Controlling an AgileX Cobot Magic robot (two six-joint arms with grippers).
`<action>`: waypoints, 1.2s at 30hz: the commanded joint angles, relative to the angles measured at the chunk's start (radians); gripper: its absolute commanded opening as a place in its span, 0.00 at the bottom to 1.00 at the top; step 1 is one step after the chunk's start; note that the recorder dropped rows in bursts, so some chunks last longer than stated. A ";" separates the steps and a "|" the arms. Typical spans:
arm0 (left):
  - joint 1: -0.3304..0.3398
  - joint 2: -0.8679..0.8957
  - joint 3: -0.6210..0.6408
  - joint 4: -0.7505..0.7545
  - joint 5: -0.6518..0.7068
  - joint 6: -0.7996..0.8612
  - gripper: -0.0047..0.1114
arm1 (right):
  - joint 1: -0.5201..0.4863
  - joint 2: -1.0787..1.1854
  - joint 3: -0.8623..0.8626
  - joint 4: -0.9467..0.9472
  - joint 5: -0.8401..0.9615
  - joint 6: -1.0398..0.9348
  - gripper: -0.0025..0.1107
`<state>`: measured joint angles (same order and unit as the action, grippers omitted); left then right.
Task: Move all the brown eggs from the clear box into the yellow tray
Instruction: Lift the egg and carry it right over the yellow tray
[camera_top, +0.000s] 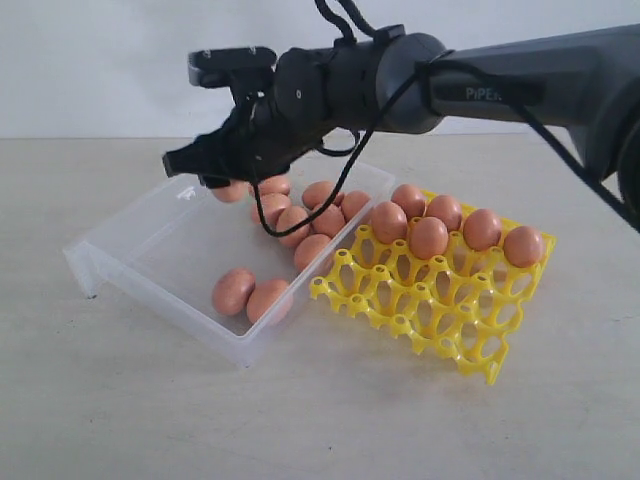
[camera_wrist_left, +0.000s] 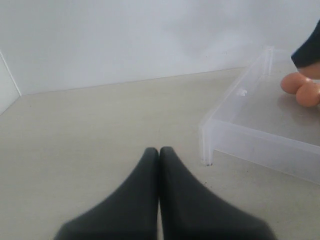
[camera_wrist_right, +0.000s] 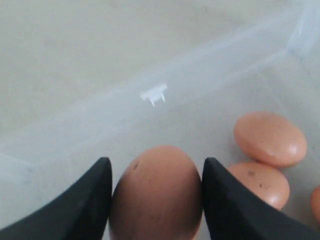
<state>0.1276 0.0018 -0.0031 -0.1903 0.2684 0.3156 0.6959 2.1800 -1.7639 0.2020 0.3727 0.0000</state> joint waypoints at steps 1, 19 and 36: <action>-0.001 -0.002 0.003 -0.004 -0.008 -0.009 0.00 | 0.036 -0.101 -0.002 0.007 -0.080 -0.100 0.02; -0.001 -0.002 0.003 -0.004 -0.008 -0.009 0.00 | 0.061 -0.405 0.311 -0.005 -0.396 -0.175 0.02; -0.001 -0.002 0.003 -0.004 -0.008 -0.009 0.00 | -0.366 -0.621 0.854 0.066 -0.483 -0.107 0.02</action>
<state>0.1276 0.0018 -0.0031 -0.1903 0.2684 0.3156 0.3743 1.6136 -0.9561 0.2832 -0.1062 -0.1143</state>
